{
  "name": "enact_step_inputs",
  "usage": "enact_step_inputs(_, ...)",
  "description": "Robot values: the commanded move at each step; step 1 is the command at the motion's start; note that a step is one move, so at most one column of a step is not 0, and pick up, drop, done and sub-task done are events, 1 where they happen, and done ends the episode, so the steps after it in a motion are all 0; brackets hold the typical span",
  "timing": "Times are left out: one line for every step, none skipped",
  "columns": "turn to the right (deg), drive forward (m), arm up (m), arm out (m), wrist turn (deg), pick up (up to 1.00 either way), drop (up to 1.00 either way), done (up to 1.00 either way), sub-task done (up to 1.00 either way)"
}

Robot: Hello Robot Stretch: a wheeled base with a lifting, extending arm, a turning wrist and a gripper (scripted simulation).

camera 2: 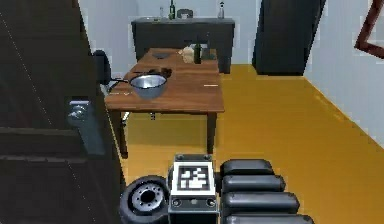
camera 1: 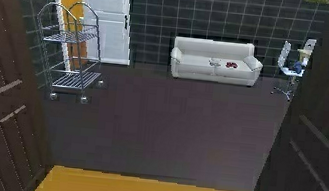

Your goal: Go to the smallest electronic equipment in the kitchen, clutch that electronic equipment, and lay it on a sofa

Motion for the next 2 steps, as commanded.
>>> enact_step_inputs(9.0,0.00,0.00,0.00,0.0,0.00,0.00,0.00,0.00)
enact_step_inputs(0.0,1.00,0.00,0.00,0.0,0.00,0.00,0.00,0.00)
